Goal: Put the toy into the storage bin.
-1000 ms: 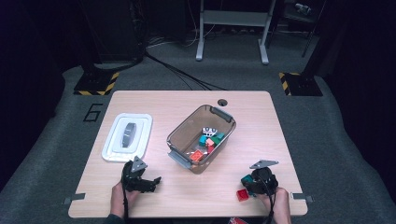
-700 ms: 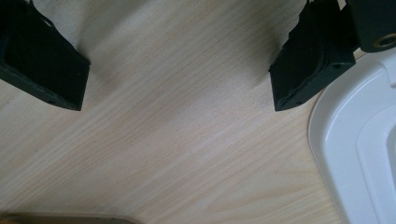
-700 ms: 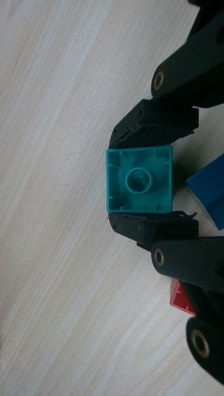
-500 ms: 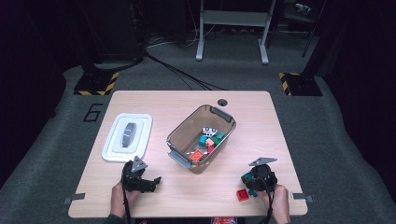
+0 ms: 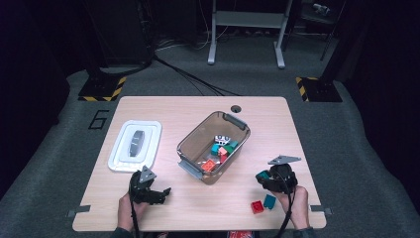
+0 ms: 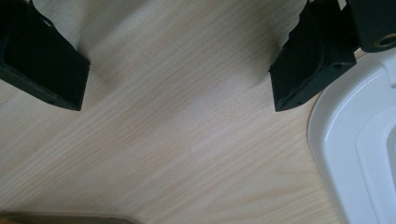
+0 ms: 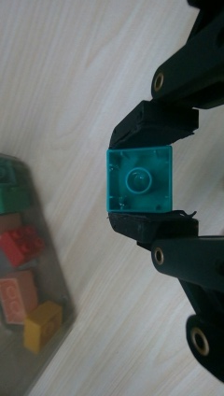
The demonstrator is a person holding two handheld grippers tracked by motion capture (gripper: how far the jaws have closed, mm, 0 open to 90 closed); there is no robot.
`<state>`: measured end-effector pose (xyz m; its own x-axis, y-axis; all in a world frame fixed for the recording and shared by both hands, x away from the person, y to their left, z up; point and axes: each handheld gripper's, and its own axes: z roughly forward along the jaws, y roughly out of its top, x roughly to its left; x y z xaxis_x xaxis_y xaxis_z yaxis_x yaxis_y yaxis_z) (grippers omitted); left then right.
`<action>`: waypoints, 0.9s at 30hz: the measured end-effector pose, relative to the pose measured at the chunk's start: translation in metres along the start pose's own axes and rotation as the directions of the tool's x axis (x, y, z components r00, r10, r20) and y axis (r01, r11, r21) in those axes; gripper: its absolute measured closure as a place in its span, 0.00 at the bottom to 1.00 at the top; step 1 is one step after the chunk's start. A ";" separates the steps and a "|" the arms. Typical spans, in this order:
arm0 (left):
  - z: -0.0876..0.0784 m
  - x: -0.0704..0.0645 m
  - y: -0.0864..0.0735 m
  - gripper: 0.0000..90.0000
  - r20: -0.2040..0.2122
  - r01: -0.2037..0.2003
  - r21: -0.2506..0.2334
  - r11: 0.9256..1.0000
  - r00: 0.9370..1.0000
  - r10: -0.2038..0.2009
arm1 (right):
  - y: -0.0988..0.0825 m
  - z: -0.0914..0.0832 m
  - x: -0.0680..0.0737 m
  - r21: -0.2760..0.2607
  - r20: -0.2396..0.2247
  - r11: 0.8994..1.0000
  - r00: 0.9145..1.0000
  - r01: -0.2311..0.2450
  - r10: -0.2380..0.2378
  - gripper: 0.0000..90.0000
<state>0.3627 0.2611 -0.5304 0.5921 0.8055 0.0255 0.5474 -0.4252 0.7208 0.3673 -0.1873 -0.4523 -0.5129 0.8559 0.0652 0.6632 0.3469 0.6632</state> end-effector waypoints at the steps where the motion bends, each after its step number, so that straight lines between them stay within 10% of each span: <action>1: 0.000 0.000 0.000 0.05 0.000 -0.001 0.000 1.000 1.000 0.001 | 0.003 0.000 -0.001 -0.005 -0.009 1.000 1.000 0.009 -0.009 0.65; 27: 0.000 0.000 0.000 0.05 0.003 0.002 0.000 1.000 1.000 -0.002 | 0.064 -0.006 0.003 -0.067 0.012 0.995 0.997 0.072 -0.071 0.65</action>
<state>0.3623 0.2609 -0.5306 0.5923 0.8054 0.0220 0.5487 -0.4233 0.7209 0.4049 -0.1649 -0.4055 -0.5521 0.8337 0.0092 0.5868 0.3808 0.7146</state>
